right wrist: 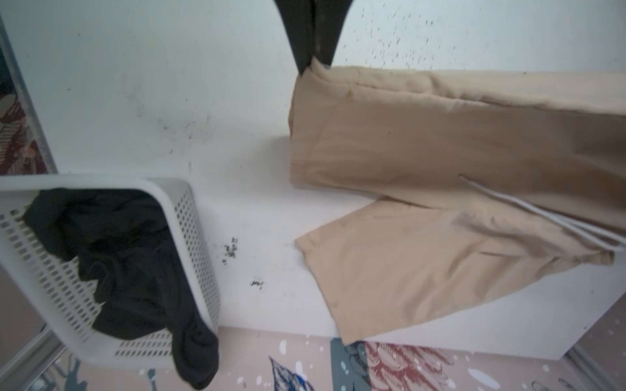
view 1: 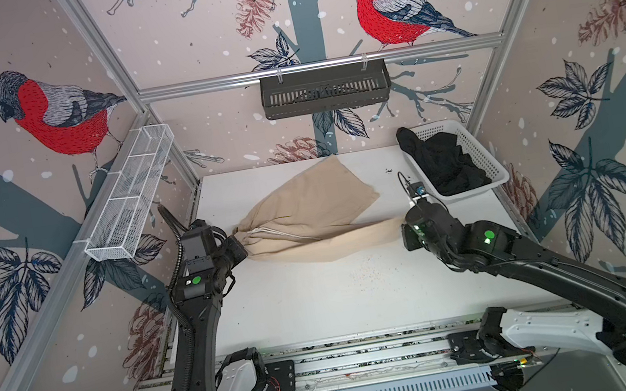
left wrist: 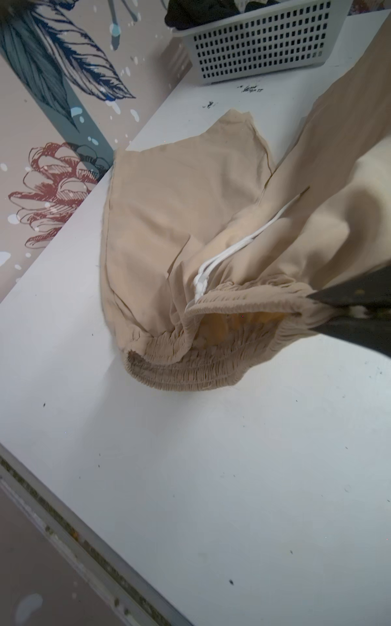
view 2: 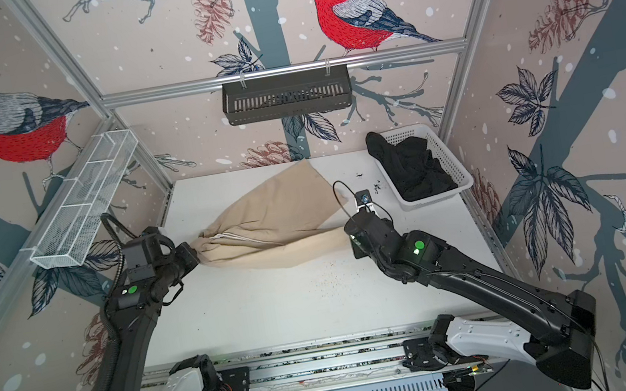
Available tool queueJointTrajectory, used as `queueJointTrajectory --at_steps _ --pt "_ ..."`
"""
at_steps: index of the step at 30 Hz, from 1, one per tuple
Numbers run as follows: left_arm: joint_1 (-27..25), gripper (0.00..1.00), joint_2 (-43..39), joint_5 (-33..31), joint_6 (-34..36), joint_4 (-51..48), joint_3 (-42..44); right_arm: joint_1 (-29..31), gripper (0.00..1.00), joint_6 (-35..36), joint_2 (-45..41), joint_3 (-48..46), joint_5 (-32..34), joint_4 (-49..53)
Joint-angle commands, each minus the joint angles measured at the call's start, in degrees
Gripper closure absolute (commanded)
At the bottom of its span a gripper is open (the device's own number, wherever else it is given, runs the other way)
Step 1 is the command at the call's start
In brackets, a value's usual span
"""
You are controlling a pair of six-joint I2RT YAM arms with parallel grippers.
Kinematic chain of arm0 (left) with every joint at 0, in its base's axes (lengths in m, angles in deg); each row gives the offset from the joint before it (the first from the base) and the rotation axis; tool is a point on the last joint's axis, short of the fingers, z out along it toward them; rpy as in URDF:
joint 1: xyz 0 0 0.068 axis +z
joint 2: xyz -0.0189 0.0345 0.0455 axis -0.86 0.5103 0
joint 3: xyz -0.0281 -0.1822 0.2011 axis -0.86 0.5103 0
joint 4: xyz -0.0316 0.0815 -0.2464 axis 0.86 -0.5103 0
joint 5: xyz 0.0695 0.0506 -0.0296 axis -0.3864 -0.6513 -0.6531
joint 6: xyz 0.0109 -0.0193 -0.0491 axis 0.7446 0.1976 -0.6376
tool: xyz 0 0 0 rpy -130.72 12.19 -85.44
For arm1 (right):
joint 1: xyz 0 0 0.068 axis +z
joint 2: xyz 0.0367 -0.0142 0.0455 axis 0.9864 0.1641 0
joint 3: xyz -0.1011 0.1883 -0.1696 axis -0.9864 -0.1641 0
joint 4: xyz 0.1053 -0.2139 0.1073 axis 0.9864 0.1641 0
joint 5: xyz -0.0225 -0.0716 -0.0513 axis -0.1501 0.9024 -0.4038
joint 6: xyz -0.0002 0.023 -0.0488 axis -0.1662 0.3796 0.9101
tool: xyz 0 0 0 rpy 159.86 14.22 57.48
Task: Fold and stack the shorts
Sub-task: 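Carry the leg hem farther away with the right gripper while the left holds the waistband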
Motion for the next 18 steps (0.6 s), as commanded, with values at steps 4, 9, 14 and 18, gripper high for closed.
queueJointTrajectory --at_steps 4,9,14,18 --pt "2.41 1.00 2.97 5.39 1.71 -4.52 0.46 -13.09 0.98 17.16 9.73 5.46 -9.47 -11.32" --pt "2.53 1.00 8.67 1.54 2.24 -8.39 -2.19 -18.53 0.99 23.59 23.49 16.15 -10.92 -13.94" --pt "2.75 1.00 9.64 -1.55 3.28 -14.02 -7.43 -20.48 0.99 27.01 29.95 25.39 -11.80 -11.44" --pt "2.76 1.00 7.15 4.56 3.03 -13.03 -7.41 -19.85 0.99 27.59 23.75 19.11 -11.68 -13.18"
